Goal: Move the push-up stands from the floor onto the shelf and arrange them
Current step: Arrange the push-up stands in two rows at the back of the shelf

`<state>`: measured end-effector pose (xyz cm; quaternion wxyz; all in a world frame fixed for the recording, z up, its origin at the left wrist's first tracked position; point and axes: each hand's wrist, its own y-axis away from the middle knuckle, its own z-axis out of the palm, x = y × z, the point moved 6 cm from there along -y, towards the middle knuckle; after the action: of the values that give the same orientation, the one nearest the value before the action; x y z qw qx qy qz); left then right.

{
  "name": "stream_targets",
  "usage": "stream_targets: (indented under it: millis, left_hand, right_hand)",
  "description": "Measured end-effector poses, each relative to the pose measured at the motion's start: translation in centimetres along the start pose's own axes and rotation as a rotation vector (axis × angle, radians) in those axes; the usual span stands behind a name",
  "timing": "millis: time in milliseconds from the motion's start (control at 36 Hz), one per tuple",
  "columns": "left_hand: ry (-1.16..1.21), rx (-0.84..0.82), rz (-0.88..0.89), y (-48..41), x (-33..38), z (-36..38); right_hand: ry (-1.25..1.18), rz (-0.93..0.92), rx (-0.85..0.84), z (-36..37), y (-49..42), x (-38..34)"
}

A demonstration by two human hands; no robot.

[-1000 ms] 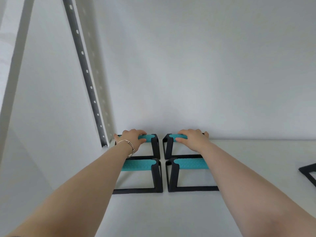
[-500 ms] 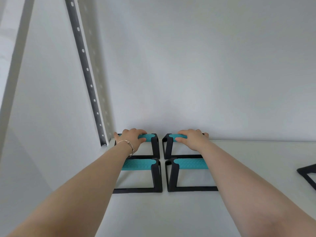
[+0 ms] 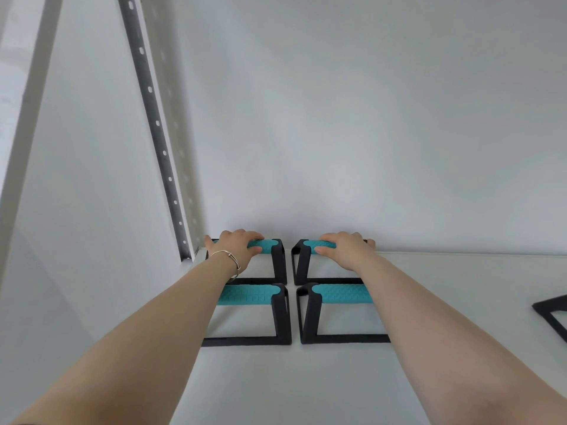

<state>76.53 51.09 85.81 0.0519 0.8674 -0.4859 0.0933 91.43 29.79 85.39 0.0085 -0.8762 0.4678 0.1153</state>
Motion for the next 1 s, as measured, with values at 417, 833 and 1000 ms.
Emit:
stream_targets:
  millis: [417,833,1000]
  left_hand:
    - [-0.016,-0.025,-0.126,0.6,1.2,-0.5]
    - [-0.027,0.298,0.167,9.7,20.9,-1.3]
    - [0.024,0.250,0.217,12.2,31.6,1.9]
  right_hand:
    - [-0.007,0.007,0.082,-0.5,1.1,0.3]
    - [0.074,0.109,0.544,-6.4,12.8,12.2]
    - [0.083,0.225,0.540,-8.9,17.5,22.8]
